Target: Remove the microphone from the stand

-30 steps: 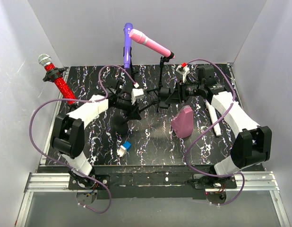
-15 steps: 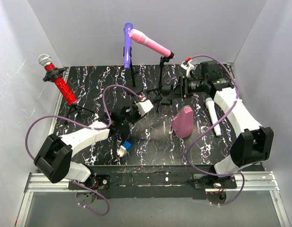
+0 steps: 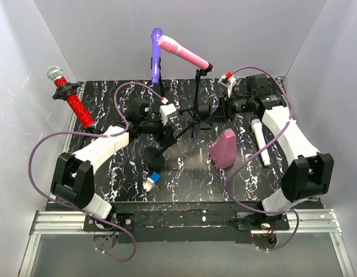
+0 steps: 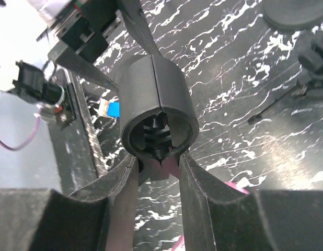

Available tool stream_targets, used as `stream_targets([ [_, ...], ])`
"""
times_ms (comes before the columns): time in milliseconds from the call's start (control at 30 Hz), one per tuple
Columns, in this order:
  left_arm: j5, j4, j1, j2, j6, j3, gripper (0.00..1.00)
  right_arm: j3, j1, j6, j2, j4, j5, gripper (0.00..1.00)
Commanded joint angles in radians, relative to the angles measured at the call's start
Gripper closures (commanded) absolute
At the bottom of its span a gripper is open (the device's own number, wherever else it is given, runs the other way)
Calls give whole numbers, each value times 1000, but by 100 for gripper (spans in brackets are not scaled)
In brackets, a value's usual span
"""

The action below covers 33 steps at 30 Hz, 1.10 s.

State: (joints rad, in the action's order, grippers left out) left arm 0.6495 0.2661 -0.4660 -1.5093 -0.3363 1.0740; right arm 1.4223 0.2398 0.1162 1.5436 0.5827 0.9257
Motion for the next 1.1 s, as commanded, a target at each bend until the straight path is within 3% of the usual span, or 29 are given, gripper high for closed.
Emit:
stream_targets([
  [0, 326, 290, 29, -83, -167, 85, 39, 6, 7, 313, -56, 35, 38, 99],
  [67, 364, 416, 30, -156, -296, 130, 45, 18, 9, 323, -51, 29, 19, 99],
  [167, 415, 464, 30, -244, -329, 165, 60, 26, 9, 312, -51, 20, 10, 99],
  [233, 414, 395, 26, -243, -285, 155, 79, 29, 7, 292, -51, 14, 2, 99],
  [267, 388, 336, 21, -224, -252, 144, 95, 27, 7, 257, -51, -1, -8, 99],
  [300, 348, 273, 14, -195, -210, 127, 100, 27, 7, 199, -53, -17, -36, 99],
  [367, 157, -8, -12, -78, -69, 34, 100, 39, 3, 25, -53, -44, -101, 99],
  [400, -81, -200, -43, 5, 19, -45, 100, 53, -2, -104, -47, -41, -116, 99],
  [433, -378, -361, -112, 82, 17, -115, 100, 67, -13, -197, -36, -20, -87, 99],
  [500, -723, -523, -236, 115, -87, -170, 100, 76, -25, -324, -10, 17, -39, 99],
  [600, -793, -502, -252, 81, -87, -167, 100, 26, -48, -464, 4, 2, -48, 99],
  [667, -817, -507, -253, 58, -76, -192, 100, 18, -51, -442, 13, 15, -83, 99],
  [733, -829, -515, -244, 40, -11, -201, 82, 14, -57, -408, 19, 11, -99, 99],
  [800, -651, -449, -164, 41, 93, -181, 62, 4, -60, -359, 18, -13, -94, 99],
  [833, -440, -414, -128, 34, 133, -163, 56, 3, -62, -330, 16, -20, -84, 99],
  [867, -324, -369, -100, 25, 150, -137, 51, 6, -62, -296, 15, -23, -74, 99],
  [967, -9, -212, -25, -12, 146, -47, 42, 16, -60, -178, 9, -20, -15, 99],
  [1067, 267, -14, 26, -90, 67, 62, 41, 4, -57, -51, -34, -29, 28, 99],
])
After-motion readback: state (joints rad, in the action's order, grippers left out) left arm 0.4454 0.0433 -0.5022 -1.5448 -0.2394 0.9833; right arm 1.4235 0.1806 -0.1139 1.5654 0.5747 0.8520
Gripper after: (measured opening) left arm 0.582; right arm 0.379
